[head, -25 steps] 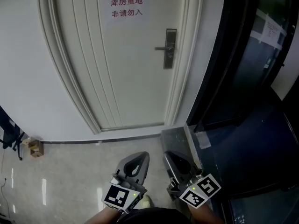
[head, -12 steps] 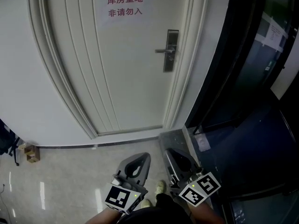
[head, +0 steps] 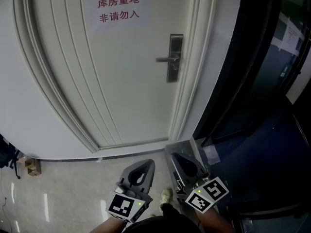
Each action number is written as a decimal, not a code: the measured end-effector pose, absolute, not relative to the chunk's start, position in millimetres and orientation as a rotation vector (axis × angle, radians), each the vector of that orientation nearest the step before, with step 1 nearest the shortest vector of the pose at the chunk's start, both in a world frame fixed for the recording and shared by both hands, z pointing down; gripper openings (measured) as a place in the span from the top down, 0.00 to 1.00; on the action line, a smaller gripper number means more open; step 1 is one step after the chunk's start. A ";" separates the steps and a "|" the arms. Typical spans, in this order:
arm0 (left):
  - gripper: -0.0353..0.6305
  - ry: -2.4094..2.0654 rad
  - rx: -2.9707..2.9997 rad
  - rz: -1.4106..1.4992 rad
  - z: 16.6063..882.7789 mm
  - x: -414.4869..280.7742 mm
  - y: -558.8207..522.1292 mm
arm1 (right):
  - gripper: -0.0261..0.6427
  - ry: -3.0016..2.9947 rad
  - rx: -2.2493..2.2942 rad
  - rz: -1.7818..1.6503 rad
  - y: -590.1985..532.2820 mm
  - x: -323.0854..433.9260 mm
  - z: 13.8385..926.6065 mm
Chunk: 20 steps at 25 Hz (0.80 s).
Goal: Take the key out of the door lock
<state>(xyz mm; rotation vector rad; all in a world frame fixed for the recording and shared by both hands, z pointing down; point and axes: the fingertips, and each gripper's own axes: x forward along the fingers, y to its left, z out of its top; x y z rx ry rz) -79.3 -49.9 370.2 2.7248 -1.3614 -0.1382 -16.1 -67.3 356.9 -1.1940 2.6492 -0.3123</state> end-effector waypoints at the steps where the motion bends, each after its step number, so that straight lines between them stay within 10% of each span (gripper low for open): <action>1: 0.94 -1.363 2.722 -0.138 370.0 -75.7 -60.4 | 0.94 2.652 -1.196 -0.307 -78.4 -12.0 356.0; 20: 0.94 -1.526 2.652 -0.105 359.0 -17.8 -226.2 | 0.93 2.721 -1.222 -0.282 -279.1 59.5 355.3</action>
